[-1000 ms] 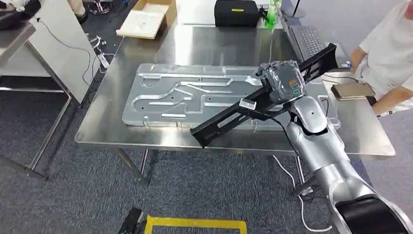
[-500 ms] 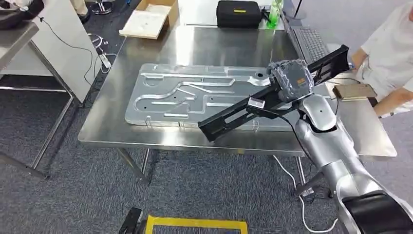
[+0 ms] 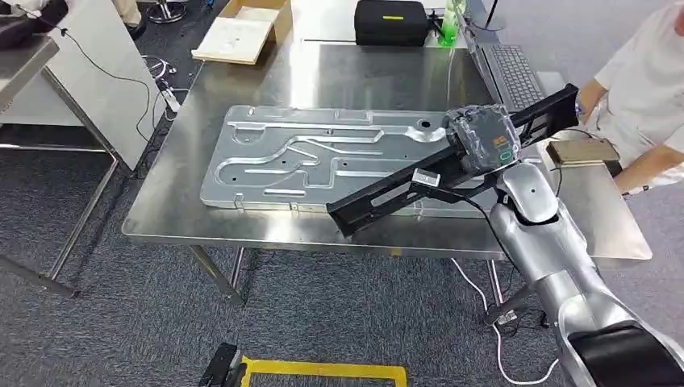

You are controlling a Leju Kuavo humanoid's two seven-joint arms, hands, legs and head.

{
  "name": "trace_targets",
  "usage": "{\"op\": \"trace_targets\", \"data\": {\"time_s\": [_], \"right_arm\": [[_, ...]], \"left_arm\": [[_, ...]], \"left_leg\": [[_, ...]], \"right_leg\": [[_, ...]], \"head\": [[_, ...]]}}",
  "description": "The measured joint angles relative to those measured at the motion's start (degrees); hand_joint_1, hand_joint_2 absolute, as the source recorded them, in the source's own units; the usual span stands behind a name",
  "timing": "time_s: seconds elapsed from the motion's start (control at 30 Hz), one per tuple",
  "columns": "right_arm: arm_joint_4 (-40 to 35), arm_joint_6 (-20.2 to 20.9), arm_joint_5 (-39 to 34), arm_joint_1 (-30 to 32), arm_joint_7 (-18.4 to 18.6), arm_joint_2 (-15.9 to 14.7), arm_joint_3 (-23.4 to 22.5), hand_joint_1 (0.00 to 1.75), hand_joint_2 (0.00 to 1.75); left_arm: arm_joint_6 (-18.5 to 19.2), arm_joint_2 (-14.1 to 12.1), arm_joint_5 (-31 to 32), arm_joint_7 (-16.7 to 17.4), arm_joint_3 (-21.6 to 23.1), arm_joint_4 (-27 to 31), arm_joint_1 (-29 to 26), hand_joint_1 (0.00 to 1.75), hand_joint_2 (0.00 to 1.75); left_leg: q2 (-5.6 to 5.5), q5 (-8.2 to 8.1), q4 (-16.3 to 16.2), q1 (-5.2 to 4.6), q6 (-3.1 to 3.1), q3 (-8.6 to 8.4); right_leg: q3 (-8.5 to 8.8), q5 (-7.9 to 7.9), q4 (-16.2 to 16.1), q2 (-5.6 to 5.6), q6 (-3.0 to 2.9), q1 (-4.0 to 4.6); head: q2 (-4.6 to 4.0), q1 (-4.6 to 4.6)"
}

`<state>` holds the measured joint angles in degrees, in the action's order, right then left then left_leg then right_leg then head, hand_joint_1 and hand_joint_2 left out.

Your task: Take the parts from the cabinet and place them on the table.

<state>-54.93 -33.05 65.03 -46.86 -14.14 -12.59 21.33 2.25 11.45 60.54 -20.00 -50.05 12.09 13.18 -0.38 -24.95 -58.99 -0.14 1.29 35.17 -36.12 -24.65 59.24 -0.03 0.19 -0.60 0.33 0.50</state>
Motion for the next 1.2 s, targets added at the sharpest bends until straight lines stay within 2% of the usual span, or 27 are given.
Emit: {"op": "trace_targets", "data": {"time_s": [0.03,0.07,0.1,0.13,0.23,0.27,0.3,0.33,0.4,0.43,0.47,0.57,0.6,0.63,0.67,0.73,0.77,0.8,0.83,0.9,0.93,0.97,1.07,1.1,1.13,1.17,1.2], "right_arm": [[-0.13,-0.07,-0.11,0.08,-0.46,0.00,0.00,1.75,1.75],[-0.56,-0.39,-0.09,0.15,-1.22,0.02,0.04,1.75,1.75],[-1.29,-1.30,-0.04,0.53,-1.99,0.02,0.09,1.75,1.75],[-1.88,-2.70,0.20,0.78,-2.54,-0.04,0.09,1.75,1.75],[-6.15,-6.38,2.38,2.80,-3.45,-0.02,-0.09,1.75,1.75],[-7.86,-6.41,2.95,3.68,-3.78,0.04,-0.17,1.75,1.75],[-9.18,-6.38,3.19,4.23,-3.89,0.15,-0.20,1.75,1.75],[-10.44,-6.36,3.23,4.38,-3.89,0.28,-0.24,1.75,1.75],[-12.55,-6.34,3.21,4.35,-3.83,0.39,-0.42,1.75,1.75],[-13.40,-6.36,3.02,4.32,-3.74,0.44,-0.55,1.75,1.75],[-14.20,-6.38,2.86,4.26,-3.67,0.57,-0.55,1.75,1.75],[-16.09,-6.27,2.84,4.22,-3.59,0.61,-0.55,1.75,1.75],[-16.88,-6.23,2.84,4.12,-3.59,0.85,-0.52,1.75,1.75],[-17.49,-6.14,2.84,4.03,-3.59,0.92,-0.50,1.75,1.75],[-18.08,-6.01,2.84,3.89,-3.50,0.96,-0.50,1.75,1.75],[-18.75,-5.71,3.04,3.89,-3.48,1.35,-0.35,1.75,1.75],[-18.91,-5.66,3.12,3.95,-3.39,1.40,-0.22,1.75,1.75],[-18.97,-5.62,3.12,4.00,-3.28,1.46,-0.11,1.75,1.75],[-19.08,-5.55,3.12,4.00,-3.24,1.53,0.04,1.75,1.75],[-19.52,-5.51,3.12,3.95,-3.15,1.57,0.07,1.75,1.75],[-19.69,-5.47,3.12,3.88,-3.11,1.62,0.07,1.75,1.75],[-19.69,-5.44,3.12,3.75,-3.06,1.64,0.07,1.75,1.75],[-19.71,-5.29,3.12,3.77,-3.02,1.64,0.09,1.75,1.75],[-19.85,-5.20,3.12,3.71,-3.02,1.64,0.09,1.75,1.75],[-19.91,-5.20,3.12,3.67,-3.02,1.66,0.09,1.75,1.75],[-19.98,-5.23,3.12,3.49,-3.00,1.66,0.09,1.75,1.75],[-19.98,-5.22,3.10,3.43,-2.91,1.66,0.09,1.75,1.75]], "left_arm": [[0.02,0.00,0.00,0.02,0.00,0.00,-0.13,0.00,0.00],[0.04,0.02,0.02,0.02,0.00,0.00,-0.13,0.00,0.00],[0.11,0.09,0.09,0.04,0.00,0.00,-0.03,0.00,0.00],[0.13,0.11,0.13,0.06,0.00,0.00,0.13,0.00,0.00],[0.20,0.13,0.28,0.33,0.00,0.00,0.13,0.00,0.00],[0.24,0.13,0.28,0.44,0.00,0.00,0.08,0.00,0.00],[0.28,0.18,0.28,0.48,0.00,0.00,0.06,0.00,0.00],[0.28,0.28,0.28,0.53,0.00,0.00,0.08,0.00,0.00],[0.31,0.46,0.28,0.59,0.02,0.00,0.17,0.00,0.00],[0.31,0.46,0.28,0.59,0.02,0.00,0.17,0.00,0.00],[0.28,0.46,0.28,0.61,0.02,0.00,0.25,0.00,0.00],[0.28,0.46,0.28,0.61,0.02,0.00,0.17,0.00,0.00],[0.28,0.44,0.28,0.61,0.02,0.00,0.21,0.00,0.00],[0.28,0.44,0.28,0.59,0.02,0.00,0.22,0.00,0.00],[0.31,0.46,0.28,0.59,0.02,-0.02,0.23,0.00,0.00],[0.39,0.46,0.28,0.59,0.02,-0.02,0.14,0.00,0.00],[0.46,0.46,0.28,0.59,0.02,-0.02,0.10,0.00,0.00],[0.50,0.46,0.28,0.59,0.02,-0.02,0.08,0.00,0.00],[0.59,0.46,0.28,0.59,0.02,0.00,0.09,0.00,0.00],[0.63,0.44,0.31,0.59,0.02,-0.02,0.16,0.00,0.00],[0.74,0.44,0.56,0.48,0.02,0.00,0.18,0.00,0.00],[0.79,0.42,0.61,0.42,0.02,0.00,0.25,0.00,0.00],[0.87,0.44,0.63,0.39,0.09,0.00,0.11,0.00,0.00],[0.87,0.46,0.61,0.37,0.09,0.00,0.13,0.00,0.00],[0.96,0.55,0.63,0.26,0.11,-0.02,0.20,0.00,0.00],[0.96,0.57,0.68,0.18,0.15,0.00,0.32,0.00,0.00],[0.96,0.57,0.68,0.09,0.20,0.00,0.40,0.00,0.00]], "left_leg": [[-0.01,0.01,-0.01,-0.07,0.05,0.00],[-0.02,0.32,0.55,0.19,0.48,-0.19],[0.10,0.74,1.16,0.52,0.97,-0.59],[0.07,0.84,1.28,0.52,1.29,-0.62],[0.04,0.75,1.23,0.50,1.54,-0.60],[0.02,0.73,1.13,0.51,1.52,-0.60],[0.00,0.63,1.03,0.54,1.45,-0.60],[-0.02,0.50,0.81,0.55,1.30,-0.59],[-0.05,-0.05,0.14,0.65,0.82,-0.63],[-0.09,-0.31,-0.10,0.50,0.44,-0.42],[-0.13,-0.45,-0.52,0.26,0.16,-0.23],[-0.11,-0.27,-0.13,0.32,-0.56,-0.28],[-0.07,-0.82,-0.51,0.50,-0.93,0.05],[-0.02,-1.78,-1.73,0.56,-1.19,0.33],[0.03,-4.05,-5.25,0.59,-1.43,1.78],[0.04,-7.89,-13.90,0.74,-1.72,5.72],[0.04,-8.54,-16.81,0.74,-1.76,7.16],[0.04,-7.89,-17.29,0.74,-1.69,7.52],[0.04,-6.10,-15.24,0.73,-1.51,6.68],[0.04,-0.97,-5.79,0.65,-0.74,2.27],[0.05,0.01,-1.44,0.49,-0.17,0.46],[0.06,-0.49,-0.40,0.15,0.00,-0.31],[-0.02,-0.25,-0.29,-0.06,0.23,-0.05],[-0.02,0.20,0.46,0.40,0.73,-0.40],[0.03,0.55,0.97,0.55,0.99,-0.69],[0.08,0.69,1.06,0.58,1.38,-0.66],[0.07,0.71,1.05,0.57,1.47,-0.60]], "right_leg": [[0.07,0.08,-0.16,-0.01,0.26,-0.10],[0.17,0.11,-0.25,0.02,0.72,0.12],[0.01,-0.48,0.19,0.01,0.95,-0.26],[-0.72,-1.93,2.01,0.03,1.09,-0.21],[-6.69,-7.94,14.69,0.04,1.60,-0.30],[-7.95,-8.20,17.03,0.03,1.73,-0.35],[-7.80,-7.09,16.47,0.02,1.81,-0.48],[-6.52,-5.02,13.64,0.01,1.84,-0.66],[-1.28,0.01,3.47,-0.01,1.80,-0.88],[0.00,-0.76,1.19,0.02,1.69,-0.78],[-0.12,-0.52,0.70,0.17,1.20,-0.37],[-0.32,-0.51,0.80,0.22,0.37,-0.28],[-0.08,-0.24,0.37,0.12,-0.16,-0.65],[0.03,-0.28,0.29,0.07,-0.38,-0.63],[0.03,-0.29,0.30,-0.02,-0.79,-0.64],[0.02,-0.31,0.32,-0.05,-1.02,-0.46],[0.02,-0.32,0.35,-0.05,-1.03,-0.37],[0.06,-0.33,0.36,-0.04,-1.04,-0.31],[0.09,-0.33,0.38,-0.03,-1.03,-0.23],[0.26,-0.40,0.43,-0.01,-0.94,-0.09],[0.29,-0.44,0.42,-0.03,-0.88,-0.09],[0.05,-0.48,0.57,0.00,-0.54,0.29],[0.04,-0.08,0.13,0.00,0.38,-0.10],[0.12,-0.10,0.05,-0.01,0.85,0.28],[-0.12,-0.96,0.99,0.05,1.01,-0.06],[-1.19,-2.73,3.31,0.05,1.16,-0.10],[-3.07,-5.04,7.51,0.05,1.31,-0.15]], "head": [[0.00,0.00],[0.00,0.02],[0.00,0.02],[0.00,-0.04],[0.00,-0.02],[0.00,0.00],[0.00,-0.02],[0.00,0.00],[0.00,-0.02],[0.00,-0.02],[0.00,0.04],[0.00,-0.02],[0.00,0.02],[0.00,0.00],[0.00,0.04],[0.00,0.02],[0.00,0.02],[0.00,0.02],[0.00,0.02],[0.00,0.02],[0.00,0.00],[0.00,0.02],[0.00,0.02],[0.00,0.00],[0.00,-0.02],[0.00,-0.02],[0.00,-0.02]]}}
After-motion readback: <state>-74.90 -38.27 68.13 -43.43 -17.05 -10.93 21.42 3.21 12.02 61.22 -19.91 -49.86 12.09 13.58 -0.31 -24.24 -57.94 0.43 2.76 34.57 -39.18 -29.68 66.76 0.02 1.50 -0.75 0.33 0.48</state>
